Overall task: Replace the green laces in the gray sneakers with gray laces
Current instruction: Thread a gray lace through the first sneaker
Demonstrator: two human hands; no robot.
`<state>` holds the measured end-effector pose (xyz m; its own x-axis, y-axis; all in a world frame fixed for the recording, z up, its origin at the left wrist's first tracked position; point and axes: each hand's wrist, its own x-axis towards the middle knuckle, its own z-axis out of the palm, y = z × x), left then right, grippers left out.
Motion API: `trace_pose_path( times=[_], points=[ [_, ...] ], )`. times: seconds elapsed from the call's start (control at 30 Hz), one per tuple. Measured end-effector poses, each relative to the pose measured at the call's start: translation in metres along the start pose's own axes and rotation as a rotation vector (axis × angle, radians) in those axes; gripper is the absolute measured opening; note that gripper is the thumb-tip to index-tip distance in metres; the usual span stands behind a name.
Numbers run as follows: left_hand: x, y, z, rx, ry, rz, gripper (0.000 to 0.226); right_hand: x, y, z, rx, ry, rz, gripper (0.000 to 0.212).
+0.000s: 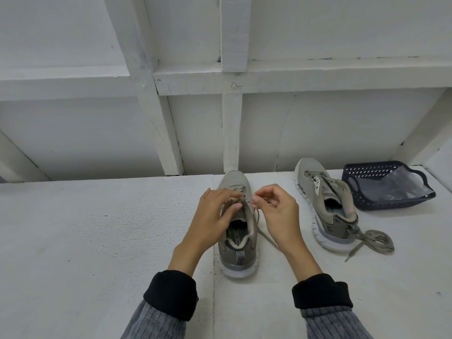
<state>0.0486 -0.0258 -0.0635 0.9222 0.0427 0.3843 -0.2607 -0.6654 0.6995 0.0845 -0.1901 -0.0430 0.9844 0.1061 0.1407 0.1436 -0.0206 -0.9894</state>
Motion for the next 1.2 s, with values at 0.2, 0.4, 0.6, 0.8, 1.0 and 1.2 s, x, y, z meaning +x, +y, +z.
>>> trace_pose_path(
  times=[0.2,0.4,0.6,0.8,1.0,1.2],
  points=[
    [0.0,0.009,0.006,-0.093,0.0,-0.054,0.009,-0.001,-0.002,0.001,-0.007,0.0,0.008,0.01],
    [-0.003,0.011,0.009,-0.131,-0.111,-0.118,0.022,0.0,0.002,0.002,0.016,-0.04,0.02,0.007],
    [-0.005,0.013,0.003,-0.213,0.021,-0.208,0.025,0.001,0.014,-0.001,-0.078,0.082,0.057,0.008],
    [-0.011,0.001,0.004,-0.161,0.074,-0.261,0.028,-0.007,0.026,0.001,-0.353,-0.038,0.061,0.006],
    [-0.011,0.006,0.014,-0.025,0.05,-0.233,0.019,-0.007,0.036,0.0,-0.263,0.016,0.138,0.003],
    [-0.009,0.014,0.022,0.163,0.086,-0.17,0.014,-0.006,0.048,-0.004,-0.077,0.019,0.275,0.012]
  ],
)
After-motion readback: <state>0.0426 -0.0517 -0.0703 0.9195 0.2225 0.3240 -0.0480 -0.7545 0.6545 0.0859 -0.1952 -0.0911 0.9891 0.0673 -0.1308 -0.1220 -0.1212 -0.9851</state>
